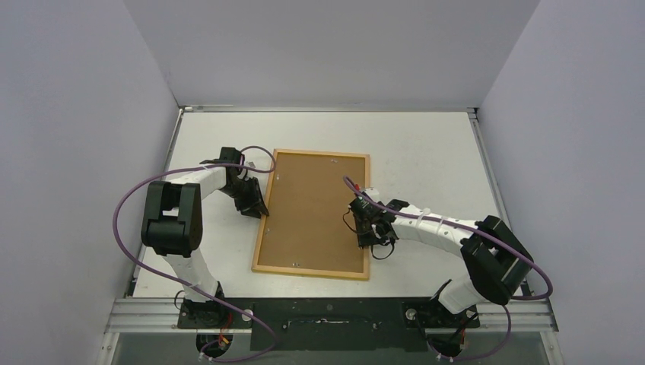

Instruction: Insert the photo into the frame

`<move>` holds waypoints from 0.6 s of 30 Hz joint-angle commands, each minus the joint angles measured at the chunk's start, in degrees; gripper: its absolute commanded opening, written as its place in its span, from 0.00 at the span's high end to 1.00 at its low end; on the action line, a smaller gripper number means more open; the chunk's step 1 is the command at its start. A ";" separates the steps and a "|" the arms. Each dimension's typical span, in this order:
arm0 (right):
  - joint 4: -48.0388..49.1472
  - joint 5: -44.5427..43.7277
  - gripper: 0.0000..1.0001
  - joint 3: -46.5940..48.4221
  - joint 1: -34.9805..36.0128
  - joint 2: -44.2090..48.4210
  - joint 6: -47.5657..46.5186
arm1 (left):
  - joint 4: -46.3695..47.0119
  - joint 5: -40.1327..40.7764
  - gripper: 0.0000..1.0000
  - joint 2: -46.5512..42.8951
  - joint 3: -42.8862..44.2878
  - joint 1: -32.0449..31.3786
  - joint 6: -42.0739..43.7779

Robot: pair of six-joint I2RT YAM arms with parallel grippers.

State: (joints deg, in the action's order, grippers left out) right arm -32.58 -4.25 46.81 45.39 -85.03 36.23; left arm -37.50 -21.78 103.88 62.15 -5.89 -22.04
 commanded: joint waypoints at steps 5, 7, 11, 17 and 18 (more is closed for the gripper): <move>2.32 5.36 0.73 -1.11 -0.01 1.93 -1.55 | -0.28 0.63 0.89 1.00 0.10 -0.17 -0.54; 1.40 4.48 0.67 -0.35 -0.32 2.57 -0.17 | -0.23 0.33 0.89 0.62 -0.06 -0.17 -0.71; -1.70 -0.82 0.61 3.31 -1.46 2.07 3.92 | 0.99 -2.49 0.89 -0.83 -1.78 -0.17 -1.94; -3.22 -2.36 0.42 6.61 -4.64 1.87 11.11 | 5.69 -2.75 0.96 -9.22 -8.59 -2.65 -9.39; -4.10 -2.94 0.37 6.71 -5.44 2.54 12.58 | 6.52 -2.64 0.97 -10.46 -9.63 -3.27 -10.77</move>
State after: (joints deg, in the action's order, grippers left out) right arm -34.96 -3.92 50.76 42.44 -84.42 41.98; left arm -33.63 -23.22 99.55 56.23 -6.74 -26.02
